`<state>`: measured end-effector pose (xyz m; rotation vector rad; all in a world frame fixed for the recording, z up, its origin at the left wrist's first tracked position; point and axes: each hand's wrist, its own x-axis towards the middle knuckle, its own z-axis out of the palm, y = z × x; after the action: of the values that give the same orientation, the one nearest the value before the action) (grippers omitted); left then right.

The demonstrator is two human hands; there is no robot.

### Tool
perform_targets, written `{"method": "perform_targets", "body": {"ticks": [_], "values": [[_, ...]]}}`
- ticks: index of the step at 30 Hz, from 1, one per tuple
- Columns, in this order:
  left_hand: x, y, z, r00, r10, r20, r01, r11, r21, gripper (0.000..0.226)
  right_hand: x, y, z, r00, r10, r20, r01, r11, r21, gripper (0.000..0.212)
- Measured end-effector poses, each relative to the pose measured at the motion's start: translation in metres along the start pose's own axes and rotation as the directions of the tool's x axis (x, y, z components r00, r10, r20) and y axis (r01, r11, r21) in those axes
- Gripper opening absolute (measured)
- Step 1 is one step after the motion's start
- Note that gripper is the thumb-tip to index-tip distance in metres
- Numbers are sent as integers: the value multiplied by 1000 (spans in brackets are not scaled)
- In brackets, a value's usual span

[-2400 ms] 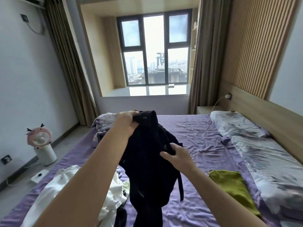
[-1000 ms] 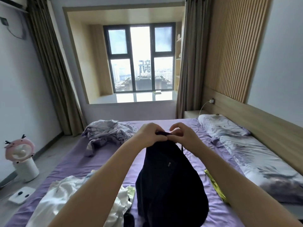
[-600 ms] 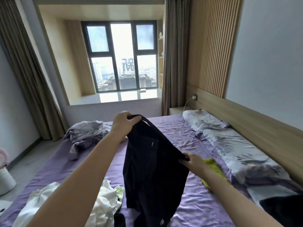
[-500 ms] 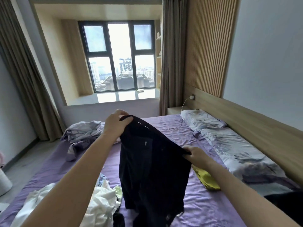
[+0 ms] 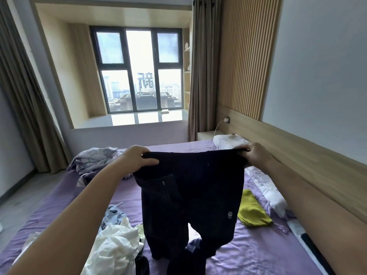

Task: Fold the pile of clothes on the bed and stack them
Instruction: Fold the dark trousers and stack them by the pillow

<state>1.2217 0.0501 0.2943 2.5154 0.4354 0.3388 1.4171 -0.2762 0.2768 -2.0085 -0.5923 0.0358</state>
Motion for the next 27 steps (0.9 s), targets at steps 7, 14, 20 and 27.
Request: {"method": "perform_targets", "body": {"ticks": [7,14,20,27], "values": [[10,10,-5,968,97,-230,-18,946,323,36,-15,-28,-25,992,-3,122,-53,888,456,32],[4,41,-10,987,40,-154,-95,925,-368,15,-24,-46,-60,994,-47,99,-23,792,611,37],[4,63,5,964,-64,257,241,609,-756,16,-23,-39,-76,971,238,29,-179,637,750,24],[2,48,123,789,-294,540,613,311,-726,26,-21,51,-44,967,192,166,-238,459,856,8]]}}
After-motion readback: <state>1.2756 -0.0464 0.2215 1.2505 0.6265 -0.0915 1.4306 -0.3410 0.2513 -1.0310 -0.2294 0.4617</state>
